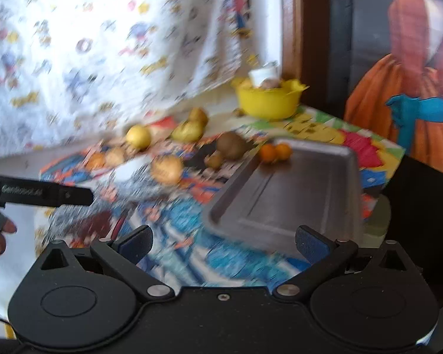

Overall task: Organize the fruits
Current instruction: 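Move the left tool to a striped pepino melon while the right tool approaches another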

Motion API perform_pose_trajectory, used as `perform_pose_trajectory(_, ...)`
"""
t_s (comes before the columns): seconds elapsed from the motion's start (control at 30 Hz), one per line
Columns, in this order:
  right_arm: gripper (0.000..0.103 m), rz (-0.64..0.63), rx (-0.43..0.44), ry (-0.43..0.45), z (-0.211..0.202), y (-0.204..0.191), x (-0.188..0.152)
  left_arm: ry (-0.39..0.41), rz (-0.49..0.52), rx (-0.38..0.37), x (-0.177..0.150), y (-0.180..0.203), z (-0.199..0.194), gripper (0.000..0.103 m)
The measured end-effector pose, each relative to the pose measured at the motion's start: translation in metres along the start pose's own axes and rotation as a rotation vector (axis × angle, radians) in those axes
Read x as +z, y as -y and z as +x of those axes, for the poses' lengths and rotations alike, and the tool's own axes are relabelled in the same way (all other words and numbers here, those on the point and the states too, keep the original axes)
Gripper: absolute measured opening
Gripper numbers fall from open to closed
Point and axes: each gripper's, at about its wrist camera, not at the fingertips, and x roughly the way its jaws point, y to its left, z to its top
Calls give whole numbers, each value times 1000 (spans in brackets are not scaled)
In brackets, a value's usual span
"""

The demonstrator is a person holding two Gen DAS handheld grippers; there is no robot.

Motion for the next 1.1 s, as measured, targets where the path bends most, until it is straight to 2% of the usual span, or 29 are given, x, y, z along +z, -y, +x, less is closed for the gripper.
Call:
perform_pose_trajectory(0.3,103,-53,73,-91,21,-24,-7,-71,-31,69,-13,-29,10,103)
perform_pose_trajectory(0.47,102,-99,192,-126,32,-36,11,-106,-21,85,-2,-45,15,103)
perform_pose_trajectory(0.6,103,-146,210,-69,37,-48,39,-83,-1,106,15,-55,14,103)
perform_pose_trajectory(0.77,103,-183,153,9,50,-53,70,-50,0,128,37,-69,17,103)
perform_pose_trajectory(0.97,102,-191,140,38,77,-53,92,-41,15,140,57,-83,31,103)
perform_pose_trajectory(1.1,103,-176,147,70,95,-58,94,-31,31,125,67,-86,44,103)
